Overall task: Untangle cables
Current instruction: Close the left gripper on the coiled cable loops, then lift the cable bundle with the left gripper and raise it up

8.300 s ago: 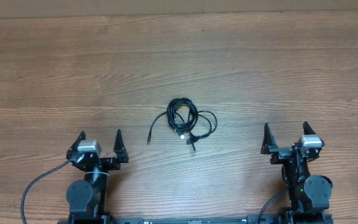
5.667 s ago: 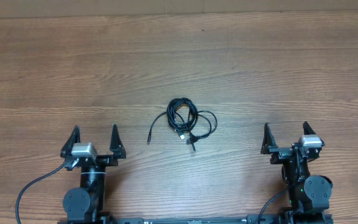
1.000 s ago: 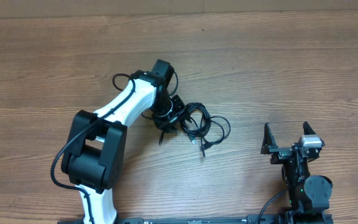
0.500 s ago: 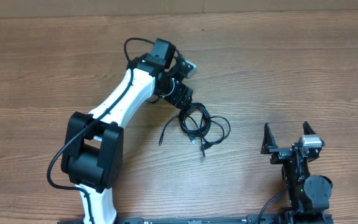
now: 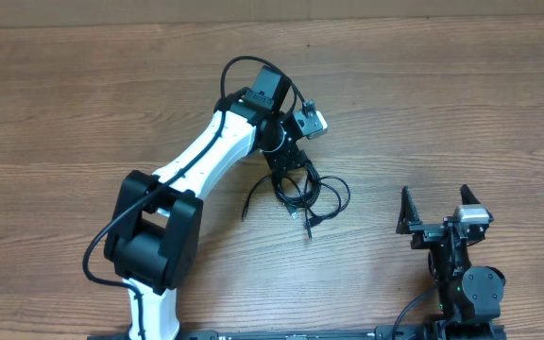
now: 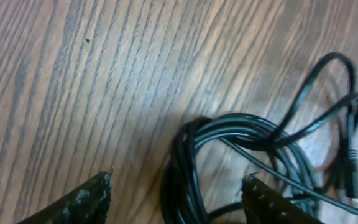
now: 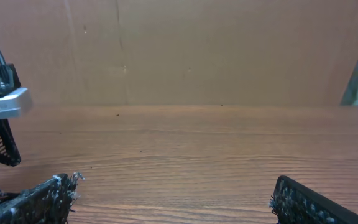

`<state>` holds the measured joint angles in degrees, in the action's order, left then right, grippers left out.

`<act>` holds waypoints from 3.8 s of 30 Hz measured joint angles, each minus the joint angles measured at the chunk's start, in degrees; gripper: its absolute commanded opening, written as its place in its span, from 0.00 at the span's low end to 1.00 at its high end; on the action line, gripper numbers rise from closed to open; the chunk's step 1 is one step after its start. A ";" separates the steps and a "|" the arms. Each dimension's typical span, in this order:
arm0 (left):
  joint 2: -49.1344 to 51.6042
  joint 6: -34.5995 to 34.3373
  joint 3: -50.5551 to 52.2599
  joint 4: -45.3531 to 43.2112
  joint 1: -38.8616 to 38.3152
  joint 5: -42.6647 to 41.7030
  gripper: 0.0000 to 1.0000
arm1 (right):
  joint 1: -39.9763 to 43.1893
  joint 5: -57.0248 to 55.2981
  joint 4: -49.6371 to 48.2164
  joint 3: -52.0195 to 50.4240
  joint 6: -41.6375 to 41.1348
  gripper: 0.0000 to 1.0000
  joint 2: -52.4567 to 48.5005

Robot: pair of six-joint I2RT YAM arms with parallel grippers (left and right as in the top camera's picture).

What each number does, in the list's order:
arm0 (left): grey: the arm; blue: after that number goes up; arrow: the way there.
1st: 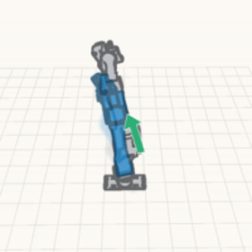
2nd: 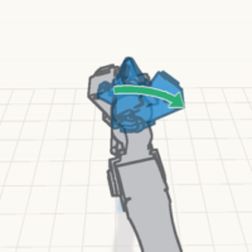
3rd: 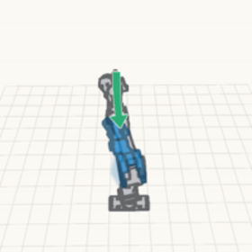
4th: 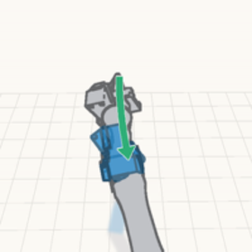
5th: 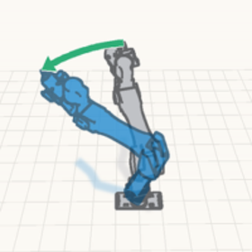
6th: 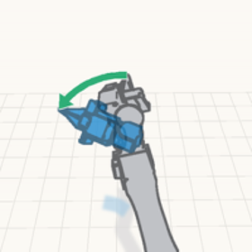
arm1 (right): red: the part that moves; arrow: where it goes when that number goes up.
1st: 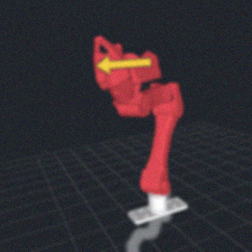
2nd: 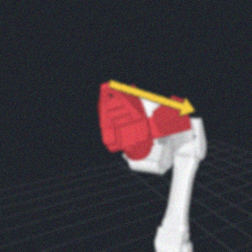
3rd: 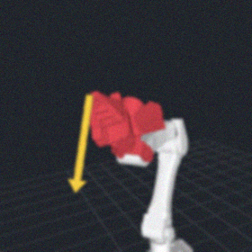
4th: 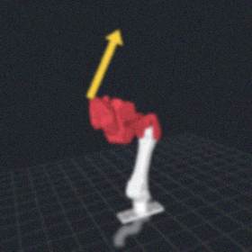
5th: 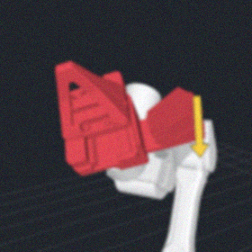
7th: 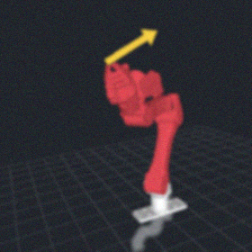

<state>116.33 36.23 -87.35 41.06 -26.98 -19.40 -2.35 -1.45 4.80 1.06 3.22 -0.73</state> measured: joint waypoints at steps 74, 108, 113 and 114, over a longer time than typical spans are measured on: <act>2.97 -70.10 0.28 16.04 -0.42 10.25 0.04 | 0.00 -0.02 -0.02 0.00 -0.02 1.00 0.00; -20.11 -46.93 -2.27 22.51 -0.42 12.17 0.04 | 0.00 -0.04 -0.02 0.00 0.00 1.00 0.00; -20.11 -50.53 -2.27 22.86 -0.42 12.17 0.04 | 0.00 -0.02 -0.02 0.00 -0.02 1.00 0.00; -20.11 -51.04 -2.27 22.91 -0.42 12.17 0.04 | 0.02 -0.02 -0.02 0.00 -0.02 1.00 0.00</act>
<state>96.23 -14.81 -89.62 63.96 -27.40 -7.22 -2.33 -1.48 4.78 1.06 3.20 -0.73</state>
